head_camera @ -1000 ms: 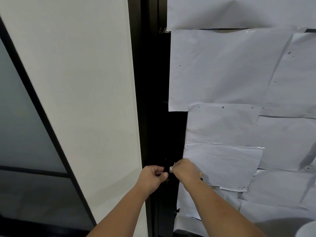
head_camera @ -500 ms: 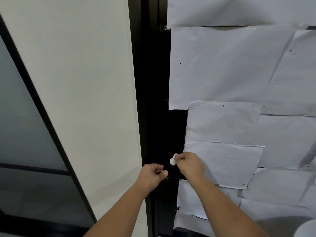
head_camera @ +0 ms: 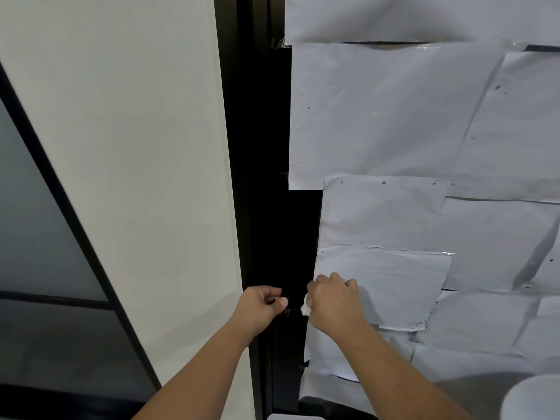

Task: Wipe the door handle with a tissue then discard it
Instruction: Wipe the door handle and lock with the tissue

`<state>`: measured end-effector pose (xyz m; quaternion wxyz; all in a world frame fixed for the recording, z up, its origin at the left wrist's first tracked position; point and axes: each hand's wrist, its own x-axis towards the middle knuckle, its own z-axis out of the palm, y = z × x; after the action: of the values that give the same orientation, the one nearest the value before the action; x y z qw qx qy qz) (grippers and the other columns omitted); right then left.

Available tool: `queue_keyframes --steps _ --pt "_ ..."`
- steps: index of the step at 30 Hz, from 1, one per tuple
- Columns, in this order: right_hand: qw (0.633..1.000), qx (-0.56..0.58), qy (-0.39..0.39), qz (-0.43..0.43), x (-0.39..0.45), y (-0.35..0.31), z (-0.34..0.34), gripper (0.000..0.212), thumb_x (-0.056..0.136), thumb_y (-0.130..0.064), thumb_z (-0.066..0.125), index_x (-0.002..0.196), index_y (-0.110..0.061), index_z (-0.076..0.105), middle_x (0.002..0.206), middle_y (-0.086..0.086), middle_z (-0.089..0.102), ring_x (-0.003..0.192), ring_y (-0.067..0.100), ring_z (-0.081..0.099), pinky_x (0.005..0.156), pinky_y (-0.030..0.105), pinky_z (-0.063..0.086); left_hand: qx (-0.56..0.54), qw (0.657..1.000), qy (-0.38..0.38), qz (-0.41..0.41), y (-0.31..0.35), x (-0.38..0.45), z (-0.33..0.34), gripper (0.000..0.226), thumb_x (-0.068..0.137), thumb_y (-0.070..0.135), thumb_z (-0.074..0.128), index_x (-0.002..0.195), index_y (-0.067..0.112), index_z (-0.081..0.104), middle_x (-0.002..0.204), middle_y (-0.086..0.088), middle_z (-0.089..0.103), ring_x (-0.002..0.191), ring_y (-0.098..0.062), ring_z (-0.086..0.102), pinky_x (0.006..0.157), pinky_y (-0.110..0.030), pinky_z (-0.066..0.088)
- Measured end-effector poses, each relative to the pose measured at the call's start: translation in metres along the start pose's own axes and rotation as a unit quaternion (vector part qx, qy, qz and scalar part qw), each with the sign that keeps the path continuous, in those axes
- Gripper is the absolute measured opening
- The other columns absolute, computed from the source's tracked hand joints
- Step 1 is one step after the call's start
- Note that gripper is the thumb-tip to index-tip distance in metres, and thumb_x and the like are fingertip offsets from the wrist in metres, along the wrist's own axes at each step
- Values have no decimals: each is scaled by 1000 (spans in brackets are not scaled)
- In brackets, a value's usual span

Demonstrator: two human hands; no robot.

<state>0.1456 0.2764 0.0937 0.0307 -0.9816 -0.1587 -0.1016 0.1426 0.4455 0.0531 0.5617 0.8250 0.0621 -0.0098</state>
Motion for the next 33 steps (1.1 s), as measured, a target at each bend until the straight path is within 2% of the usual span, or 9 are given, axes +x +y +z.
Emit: queue_keyframes --steps 5,11,18,22,25,29,31,33 --pt "1000 -17 -1 14 -10 20 -2 19 83 -13 51 100 -19 57 100 2 56 95 23 49 77 34 33 1 1000 -1 -2 0 -1 0 35 88 19 69 122 12 63 99 8 67 97 -9 65 96 -32 52" --pt "999 16 9 -48 -6 -8 6 26 73 -1 56 97 -12 54 100 10 56 95 29 50 70 34 28 11 1000 5 -5 1 -3 2 38 89 21 68 125 12 61 104 4 68 97 -8 64 96 -31 52" --pt "998 33 9 46 -19 36 14 22 79 -2 51 95 -16 56 99 3 52 87 21 45 69 28 28 10 1000 5 -13 0 -2 1 39 88 20 68 126 12 61 106 2 68 100 -14 65 99 -35 51" --pt "999 45 -1 23 -19 19 13 27 72 10 46 90 -10 53 92 6 45 78 19 33 64 30 27 6 1000 7 -12 1 -2 2 38 88 18 68 125 11 61 106 0 69 100 -13 65 98 -36 51" --pt "998 52 9 29 -20 24 17 27 72 12 46 87 -9 53 86 2 36 76 19 33 59 29 26 11 1000 7 -11 2 -4 2 37 88 19 68 125 12 62 106 1 69 100 -15 65 98 -36 51" --pt "995 54 20 87 -24 38 19 23 72 10 47 81 -11 52 88 5 44 74 20 34 57 30 28 13 1000 9 -7 2 -3 2 37 88 19 68 124 12 62 105 1 69 100 -14 65 98 -34 51" --pt "995 51 19 86 -24 28 16 24 71 11 46 78 -12 48 92 8 48 75 21 34 60 31 29 17 1000 13 -4 2 -3 3 37 88 19 68 124 12 62 104 2 68 99 -13 65 96 -30 51" --pt "996 62 17 62 -21 12 15 25 72 12 46 83 -10 51 95 10 50 79 23 39 63 32 29 30 999 16 5 2 -4 4 38 88 20 68 125 13 62 106 2 68 101 -13 63 95 -27 50"
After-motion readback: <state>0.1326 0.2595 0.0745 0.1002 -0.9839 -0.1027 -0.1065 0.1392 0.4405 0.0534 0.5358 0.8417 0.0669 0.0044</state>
